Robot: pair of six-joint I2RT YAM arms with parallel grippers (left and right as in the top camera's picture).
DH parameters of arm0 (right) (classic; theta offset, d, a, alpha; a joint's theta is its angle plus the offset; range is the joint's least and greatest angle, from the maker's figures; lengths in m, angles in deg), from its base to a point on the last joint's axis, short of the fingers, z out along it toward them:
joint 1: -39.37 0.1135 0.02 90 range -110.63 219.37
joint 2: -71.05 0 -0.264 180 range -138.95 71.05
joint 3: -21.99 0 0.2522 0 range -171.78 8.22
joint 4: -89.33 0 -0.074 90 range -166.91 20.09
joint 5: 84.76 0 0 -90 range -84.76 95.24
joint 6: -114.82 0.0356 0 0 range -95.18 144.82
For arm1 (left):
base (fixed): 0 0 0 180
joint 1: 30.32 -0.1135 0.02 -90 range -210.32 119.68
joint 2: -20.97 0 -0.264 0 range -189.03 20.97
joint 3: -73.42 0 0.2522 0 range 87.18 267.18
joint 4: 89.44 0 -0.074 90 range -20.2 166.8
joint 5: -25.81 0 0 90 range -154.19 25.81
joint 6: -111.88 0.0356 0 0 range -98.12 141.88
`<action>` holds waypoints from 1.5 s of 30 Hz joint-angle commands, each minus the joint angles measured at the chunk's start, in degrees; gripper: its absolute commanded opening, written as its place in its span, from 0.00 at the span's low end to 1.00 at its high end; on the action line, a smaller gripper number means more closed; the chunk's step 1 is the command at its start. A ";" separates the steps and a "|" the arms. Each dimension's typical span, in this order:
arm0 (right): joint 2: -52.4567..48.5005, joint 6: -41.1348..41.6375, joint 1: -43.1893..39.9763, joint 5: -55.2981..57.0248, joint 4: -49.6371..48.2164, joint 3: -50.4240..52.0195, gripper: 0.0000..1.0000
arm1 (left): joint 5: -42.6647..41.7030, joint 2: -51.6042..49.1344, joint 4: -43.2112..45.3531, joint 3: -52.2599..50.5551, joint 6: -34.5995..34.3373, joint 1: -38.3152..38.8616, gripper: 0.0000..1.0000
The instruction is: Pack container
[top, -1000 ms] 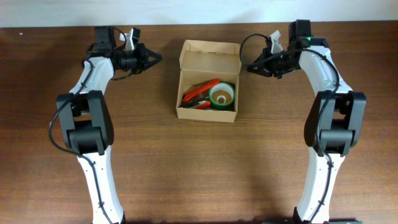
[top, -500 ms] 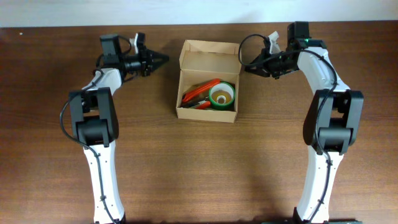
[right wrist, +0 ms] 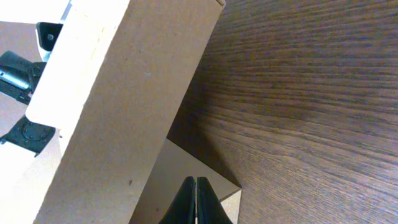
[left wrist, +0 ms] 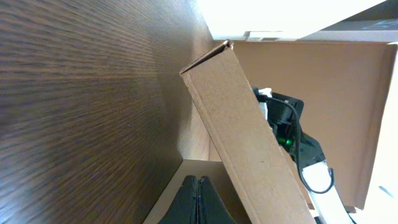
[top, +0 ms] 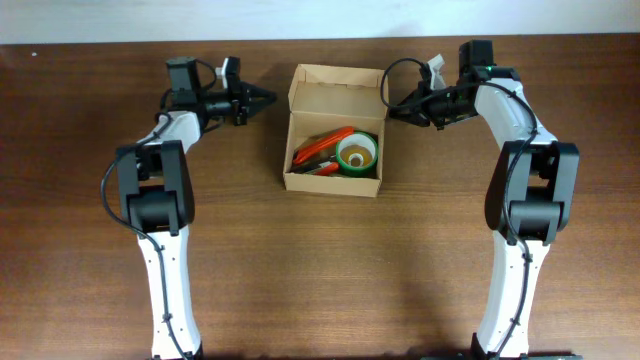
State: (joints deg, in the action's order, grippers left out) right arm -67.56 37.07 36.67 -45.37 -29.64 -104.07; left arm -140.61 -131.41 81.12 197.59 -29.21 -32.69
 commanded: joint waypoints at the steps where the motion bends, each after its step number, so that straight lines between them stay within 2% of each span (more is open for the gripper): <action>1: -0.74 0.28 -0.33 -1.68 -0.22 -0.48 0.04 | 1.84 -0.74 -0.26 0.11 -1.73 2.54 0.02; 18: -0.76 0.76 0.98 -1.77 -1.68 -0.42 0.04 | 2.25 -2.45 0.17 0.11 -3.54 5.44 0.02; 22: -0.76 1.84 2.89 -2.05 -3.45 -0.42 0.04 | 1.64 -2.45 2.78 0.15 -3.93 5.44 0.02; 32: -0.76 4.70 3.45 -3.85 -6.40 -0.42 0.04 | 1.64 -2.45 2.93 0.22 -4.57 5.33 0.02; 45: -0.74 4.57 3.39 -10.23 -9.86 -0.46 0.04 | -1.70 -2.45 16.96 1.46 -4.61 5.33 0.02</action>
State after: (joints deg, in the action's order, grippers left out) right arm -67.56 41.55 40.10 -52.15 -39.30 -104.07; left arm -140.28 -132.65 96.99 197.62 -33.67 -27.54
